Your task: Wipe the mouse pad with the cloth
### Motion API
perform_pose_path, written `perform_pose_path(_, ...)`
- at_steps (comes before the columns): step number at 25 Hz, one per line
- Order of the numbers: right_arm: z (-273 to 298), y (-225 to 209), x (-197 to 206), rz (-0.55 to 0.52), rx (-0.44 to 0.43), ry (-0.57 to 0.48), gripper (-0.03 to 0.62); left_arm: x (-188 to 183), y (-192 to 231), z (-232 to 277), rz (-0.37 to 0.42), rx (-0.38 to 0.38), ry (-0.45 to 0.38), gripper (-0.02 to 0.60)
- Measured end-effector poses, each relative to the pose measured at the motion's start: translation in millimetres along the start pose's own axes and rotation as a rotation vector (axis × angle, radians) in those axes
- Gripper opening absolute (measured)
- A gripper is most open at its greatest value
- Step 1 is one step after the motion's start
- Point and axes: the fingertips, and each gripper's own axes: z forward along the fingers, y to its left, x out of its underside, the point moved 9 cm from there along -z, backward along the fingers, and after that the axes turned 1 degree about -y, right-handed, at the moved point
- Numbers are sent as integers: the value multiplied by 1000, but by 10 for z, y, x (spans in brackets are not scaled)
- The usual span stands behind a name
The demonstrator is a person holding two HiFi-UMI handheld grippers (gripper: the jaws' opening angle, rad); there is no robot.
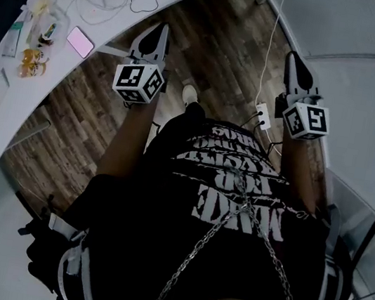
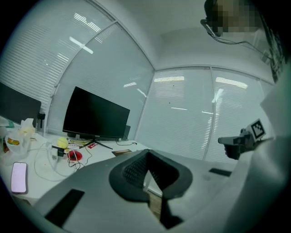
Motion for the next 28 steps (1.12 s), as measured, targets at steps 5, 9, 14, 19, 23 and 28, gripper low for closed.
perform_pose_path(5,75,-6,-75,12,51,-33,0,-107,121,163,4,33,-13,-3)
perform_pose_path(9,144,23,-134,29,54,-41,0,-236,181,202,17,34,-27,-3)
perform_pose_path(14,274,52,-198,10,47,-44,1,-357,274,301,41,33,-34,-3)
perform_pose_path(19,410,6,-153,23,54,-46,0,-329,344,418,50,50,1,-3)
perform_pose_path(23,569,-15,-76,49,52,-43,0,-276,431,515,52,46,20,-3)
perform_pose_path(28,823,-99,3,64,30,-19,0,-283,604,617,55,7,24,-3)
